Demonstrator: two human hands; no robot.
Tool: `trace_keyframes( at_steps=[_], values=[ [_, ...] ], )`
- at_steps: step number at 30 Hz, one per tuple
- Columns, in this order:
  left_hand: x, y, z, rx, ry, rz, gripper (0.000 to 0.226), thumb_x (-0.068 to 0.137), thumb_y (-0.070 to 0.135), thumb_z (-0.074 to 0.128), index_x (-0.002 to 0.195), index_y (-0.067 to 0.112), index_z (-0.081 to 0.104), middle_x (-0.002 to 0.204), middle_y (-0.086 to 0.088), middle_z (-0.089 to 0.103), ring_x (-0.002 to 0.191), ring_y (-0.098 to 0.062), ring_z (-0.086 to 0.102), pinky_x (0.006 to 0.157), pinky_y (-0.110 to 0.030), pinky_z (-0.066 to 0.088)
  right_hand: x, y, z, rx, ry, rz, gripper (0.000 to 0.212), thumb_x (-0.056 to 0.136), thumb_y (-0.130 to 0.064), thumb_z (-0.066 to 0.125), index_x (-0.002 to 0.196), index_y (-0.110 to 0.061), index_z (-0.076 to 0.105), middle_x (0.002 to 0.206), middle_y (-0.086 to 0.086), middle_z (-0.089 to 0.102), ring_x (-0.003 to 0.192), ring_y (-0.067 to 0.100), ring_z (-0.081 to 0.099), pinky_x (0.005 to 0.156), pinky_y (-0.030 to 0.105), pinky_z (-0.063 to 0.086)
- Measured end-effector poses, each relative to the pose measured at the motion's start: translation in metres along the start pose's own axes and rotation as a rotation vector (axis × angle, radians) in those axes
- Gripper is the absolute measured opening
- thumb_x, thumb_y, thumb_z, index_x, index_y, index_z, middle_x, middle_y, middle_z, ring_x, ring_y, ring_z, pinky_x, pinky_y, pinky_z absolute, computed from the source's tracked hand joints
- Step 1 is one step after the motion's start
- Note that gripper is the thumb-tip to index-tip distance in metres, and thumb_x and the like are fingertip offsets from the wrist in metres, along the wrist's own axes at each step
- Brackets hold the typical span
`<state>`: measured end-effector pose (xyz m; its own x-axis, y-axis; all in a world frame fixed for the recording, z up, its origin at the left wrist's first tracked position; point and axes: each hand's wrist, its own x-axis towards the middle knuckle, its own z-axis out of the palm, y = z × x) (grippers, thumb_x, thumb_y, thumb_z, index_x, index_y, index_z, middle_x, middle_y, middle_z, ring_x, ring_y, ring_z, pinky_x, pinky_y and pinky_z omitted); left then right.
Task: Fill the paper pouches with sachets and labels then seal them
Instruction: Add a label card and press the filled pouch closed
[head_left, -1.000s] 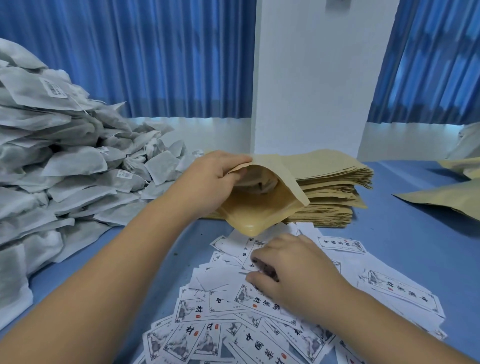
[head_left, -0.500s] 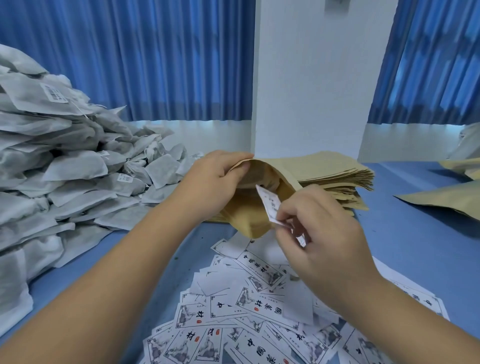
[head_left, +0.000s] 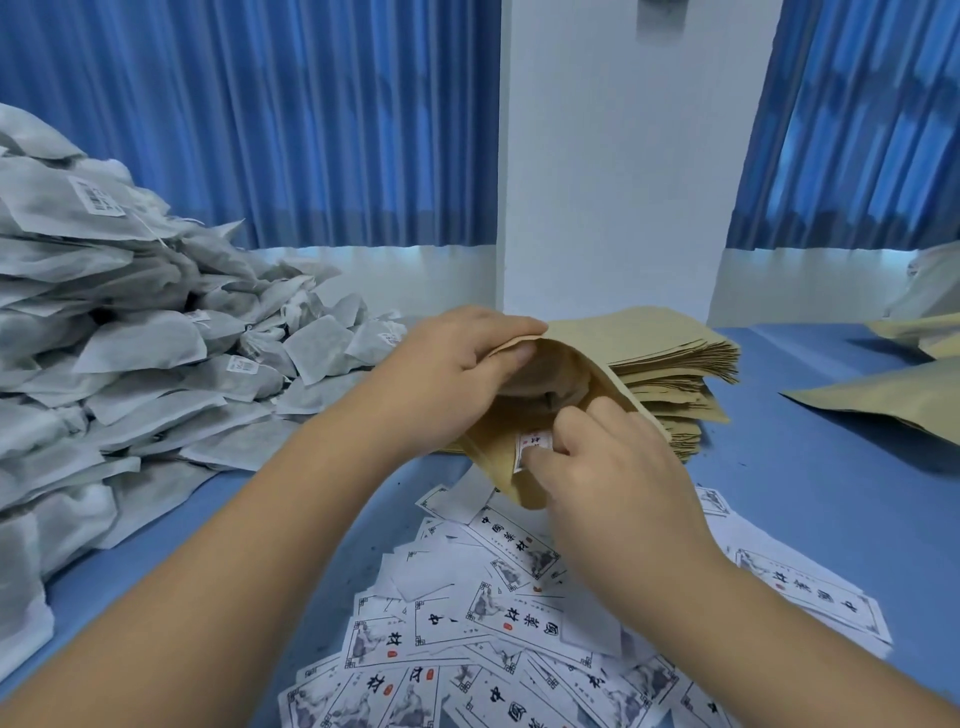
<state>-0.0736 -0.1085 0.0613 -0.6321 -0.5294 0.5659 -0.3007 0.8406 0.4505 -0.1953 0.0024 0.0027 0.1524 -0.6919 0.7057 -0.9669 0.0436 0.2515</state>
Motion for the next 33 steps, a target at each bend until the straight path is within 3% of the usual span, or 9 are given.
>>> trace_keyframes(
  at_steps=[6, 10, 13, 17, 20, 22, 26, 30, 33],
  values=[
    [0.000, 0.001, 0.002, 0.031, -0.030, 0.034, 0.029, 0.098, 0.024, 0.051, 0.124, 0.028, 0.064, 0.120, 0.012, 0.061, 0.114, 0.000, 0.049, 0.095, -0.007, 0.031, -0.004, -0.004, 0.001, -0.024, -0.131, 0.039, 0.026, 0.061, -0.015, 0.071, 0.087, -0.015, 0.072, 0.069, 0.000, 0.059, 0.068, 0.022, 0.054, 0.058, 0.029, 0.030],
    [0.000, -0.005, 0.000, 0.029, -0.016, 0.018, 0.029, 0.097, 0.023, 0.052, 0.122, 0.031, 0.065, 0.118, 0.013, 0.062, 0.111, 0.000, 0.050, 0.091, -0.004, 0.030, -0.003, -0.003, -0.010, 0.168, 0.202, 0.055, 0.007, 0.077, -0.013, 0.057, 0.080, -0.009, 0.062, 0.074, 0.006, 0.053, 0.069, 0.027, 0.048, 0.056, 0.037, 0.041],
    [0.000, -0.011, -0.002, 0.062, -0.021, 0.020, 0.031, 0.095, 0.019, 0.055, 0.121, 0.033, 0.065, 0.118, 0.011, 0.062, 0.113, -0.003, 0.051, 0.097, -0.012, 0.034, -0.003, 0.003, -0.011, 0.189, 0.359, 0.172, 0.028, 0.075, -0.014, 0.068, 0.097, -0.008, 0.052, 0.089, 0.011, 0.050, 0.081, 0.027, 0.044, 0.066, 0.037, 0.041],
    [-0.002, -0.017, -0.001, 0.117, -0.027, 0.035, 0.034, 0.095, 0.014, 0.053, 0.121, 0.032, 0.065, 0.123, 0.011, 0.060, 0.116, -0.004, 0.049, 0.100, -0.015, 0.033, -0.012, 0.023, -0.005, 0.092, 0.155, 0.311, 0.057, 0.066, -0.019, 0.081, 0.115, -0.007, 0.054, 0.107, 0.015, 0.053, 0.090, 0.031, 0.052, 0.069, 0.040, 0.044],
    [-0.004, -0.021, 0.000, 0.184, -0.054, 0.044, 0.036, 0.097, 0.016, 0.049, 0.124, 0.035, 0.063, 0.128, 0.012, 0.056, 0.118, -0.007, 0.047, 0.101, -0.020, 0.033, -0.024, 0.036, -0.002, 0.103, -0.037, 0.350, 0.042, 0.081, -0.030, 0.067, 0.121, -0.021, 0.057, 0.119, -0.001, 0.055, 0.070, 0.022, 0.057, 0.050, 0.026, 0.036],
    [-0.004, -0.020, 0.000, 0.259, -0.092, 0.038, 0.039, 0.098, 0.016, 0.046, 0.129, 0.038, 0.058, 0.132, 0.014, 0.052, 0.119, -0.010, 0.047, 0.099, -0.026, 0.037, -0.032, 0.040, 0.005, 0.316, -0.049, 0.394, 0.033, 0.090, -0.033, 0.053, 0.123, -0.032, 0.058, 0.122, -0.018, 0.054, 0.067, 0.008, 0.055, 0.051, 0.028, 0.042],
    [-0.007, -0.013, 0.002, 0.480, -0.093, 0.048, 0.045, 0.095, 0.020, 0.044, 0.135, 0.042, 0.049, 0.135, 0.016, 0.049, 0.114, -0.017, 0.054, 0.087, -0.033, 0.046, -0.036, 0.040, 0.014, 0.886, 0.069, 0.559, 0.033, 0.093, -0.012, 0.057, 0.116, -0.032, 0.068, 0.116, -0.032, 0.057, 0.104, -0.002, 0.060, 0.093, 0.032, 0.052],
    [-0.013, -0.006, 0.012, 0.613, 0.005, 0.012, 0.042, 0.096, 0.034, 0.048, 0.138, 0.038, 0.044, 0.133, 0.011, 0.050, 0.111, -0.021, 0.055, 0.084, -0.032, 0.040, -0.033, 0.038, 0.013, 1.000, 0.114, 0.641, 0.029, 0.092, -0.013, 0.060, 0.110, -0.033, 0.072, 0.107, -0.026, 0.067, 0.106, -0.010, 0.056, 0.095, 0.020, 0.047],
    [-0.021, 0.000, 0.023, 0.623, 0.088, -0.033, 0.064, 0.087, 0.049, 0.058, 0.143, 0.033, 0.031, 0.140, 0.006, 0.041, 0.118, -0.023, 0.049, 0.091, -0.037, 0.035, -0.032, 0.037, 0.010, 1.049, 0.114, 0.687, 0.026, 0.092, -0.017, 0.058, 0.110, -0.029, 0.073, 0.105, -0.021, 0.069, 0.102, -0.008, 0.059, 0.091, 0.018, 0.048]
  ],
)
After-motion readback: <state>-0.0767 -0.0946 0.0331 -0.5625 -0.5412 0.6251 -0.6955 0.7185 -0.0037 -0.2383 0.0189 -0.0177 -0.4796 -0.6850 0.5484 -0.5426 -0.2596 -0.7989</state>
